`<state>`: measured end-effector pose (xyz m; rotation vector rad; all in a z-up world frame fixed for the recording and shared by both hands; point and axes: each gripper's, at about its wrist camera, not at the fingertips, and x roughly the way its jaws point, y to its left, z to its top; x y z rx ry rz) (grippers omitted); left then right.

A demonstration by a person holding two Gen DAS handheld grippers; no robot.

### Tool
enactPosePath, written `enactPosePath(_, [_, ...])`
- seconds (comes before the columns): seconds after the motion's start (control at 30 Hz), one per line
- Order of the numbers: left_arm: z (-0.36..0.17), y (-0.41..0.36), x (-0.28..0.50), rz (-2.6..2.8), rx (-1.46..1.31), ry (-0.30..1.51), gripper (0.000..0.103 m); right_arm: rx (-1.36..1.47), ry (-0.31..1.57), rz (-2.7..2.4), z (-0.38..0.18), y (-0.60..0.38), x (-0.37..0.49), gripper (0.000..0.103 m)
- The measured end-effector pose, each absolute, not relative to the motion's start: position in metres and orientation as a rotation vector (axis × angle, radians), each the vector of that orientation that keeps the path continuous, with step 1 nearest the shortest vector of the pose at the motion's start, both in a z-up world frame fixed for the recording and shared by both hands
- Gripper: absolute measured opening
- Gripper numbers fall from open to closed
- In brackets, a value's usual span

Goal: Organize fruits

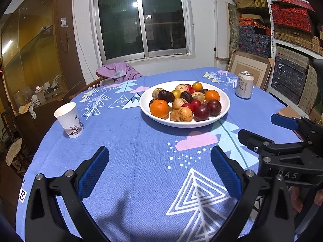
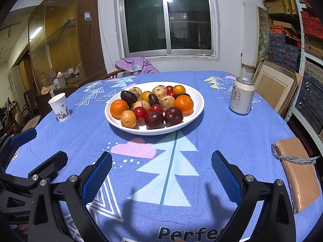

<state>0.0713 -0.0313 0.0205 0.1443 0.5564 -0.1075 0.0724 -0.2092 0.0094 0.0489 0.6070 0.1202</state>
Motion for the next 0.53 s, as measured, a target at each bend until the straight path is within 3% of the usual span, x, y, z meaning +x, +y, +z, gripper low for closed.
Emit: enactPosePath(0.53, [0.0187, -0.0293, 0.0741, -0.115, 0.136, 0.569, 0.099, 0.049, 0.606, 0.12, 0.0098, -0.2096, 0.0721, 0.1])
